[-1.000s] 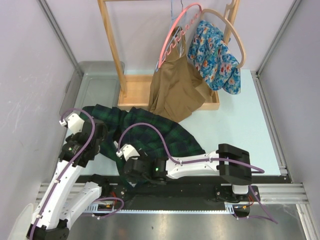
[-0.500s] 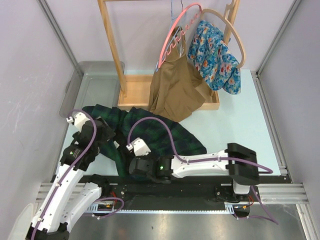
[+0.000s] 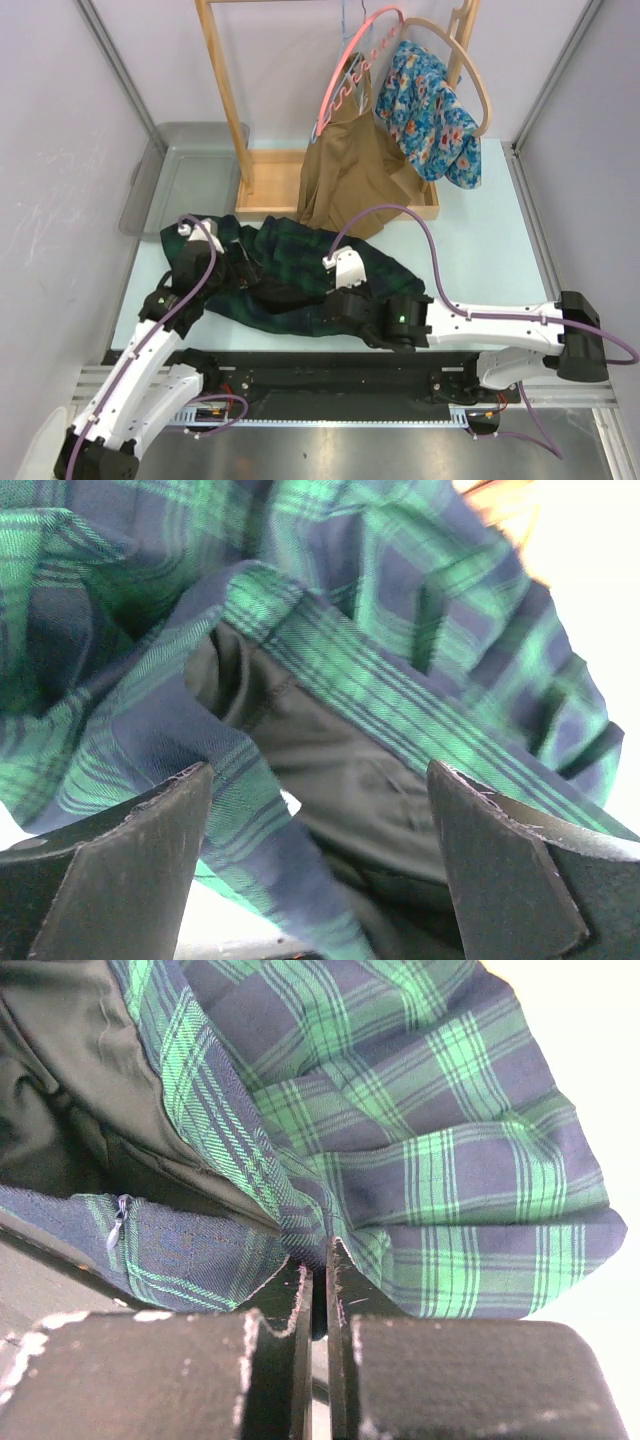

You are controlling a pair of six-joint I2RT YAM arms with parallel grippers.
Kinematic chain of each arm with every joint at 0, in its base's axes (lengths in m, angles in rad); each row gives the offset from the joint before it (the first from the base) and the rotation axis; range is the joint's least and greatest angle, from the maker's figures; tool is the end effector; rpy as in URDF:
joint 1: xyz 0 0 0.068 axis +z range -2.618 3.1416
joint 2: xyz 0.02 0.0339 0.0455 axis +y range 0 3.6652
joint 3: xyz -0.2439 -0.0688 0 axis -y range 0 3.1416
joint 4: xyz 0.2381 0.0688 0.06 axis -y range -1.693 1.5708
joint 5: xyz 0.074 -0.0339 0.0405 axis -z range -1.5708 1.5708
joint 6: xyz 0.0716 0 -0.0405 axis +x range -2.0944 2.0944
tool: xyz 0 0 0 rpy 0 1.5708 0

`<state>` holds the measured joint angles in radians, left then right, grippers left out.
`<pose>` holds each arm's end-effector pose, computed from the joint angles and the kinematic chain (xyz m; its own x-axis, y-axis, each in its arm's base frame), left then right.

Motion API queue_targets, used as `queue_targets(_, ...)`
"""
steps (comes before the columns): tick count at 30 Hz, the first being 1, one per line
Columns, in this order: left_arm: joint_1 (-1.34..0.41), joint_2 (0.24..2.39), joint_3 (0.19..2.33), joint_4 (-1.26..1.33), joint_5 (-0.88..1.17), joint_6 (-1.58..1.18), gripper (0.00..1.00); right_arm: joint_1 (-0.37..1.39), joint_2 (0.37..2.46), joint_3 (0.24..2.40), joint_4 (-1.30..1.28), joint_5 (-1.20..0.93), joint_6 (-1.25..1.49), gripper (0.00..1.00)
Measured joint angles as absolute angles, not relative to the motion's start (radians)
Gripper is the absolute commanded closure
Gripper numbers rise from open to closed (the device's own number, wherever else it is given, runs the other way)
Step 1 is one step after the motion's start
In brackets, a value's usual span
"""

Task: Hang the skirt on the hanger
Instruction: Flatten the skirt

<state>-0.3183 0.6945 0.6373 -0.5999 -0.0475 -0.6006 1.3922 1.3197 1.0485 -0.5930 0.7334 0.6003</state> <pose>0.1805 -0.0559 0.2270 -0.6351 -0.3851 -0.6696 -0.0994 0.9004 -0.4235 0.0982 0.2744 0.2470 -0.4809 -0.3015 -0.8233 -0.4632 0.8846 -0.0534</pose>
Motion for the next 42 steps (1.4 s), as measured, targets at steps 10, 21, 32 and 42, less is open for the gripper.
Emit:
queue_targets(10, -0.318, 0.811, 0.662, -0.673, -0.187, -0.568, 0.14, 1.394, 1.292, 0.987, -0.593, 0.724, 0.611, 1.0)
queue_targets(21, -0.318, 0.828, 0.773, -0.777, -0.337, -0.574, 0.2, 1.383, 1.262, 0.959, -0.593, 0.723, 0.62, 1.0)
queue_targets(32, -0.318, 0.975, 0.751, -0.724, -0.251, -0.518, 0.47, 1.363, 1.223, 0.946, -0.593, 0.718, 0.623, 1.0)
queue_targets(42, -0.318, 1.053, 0.769, -0.735, -0.289, -0.5, 0.99, 1.359, 1.176, 0.934, -0.607, 0.722, 0.649, 1.0)
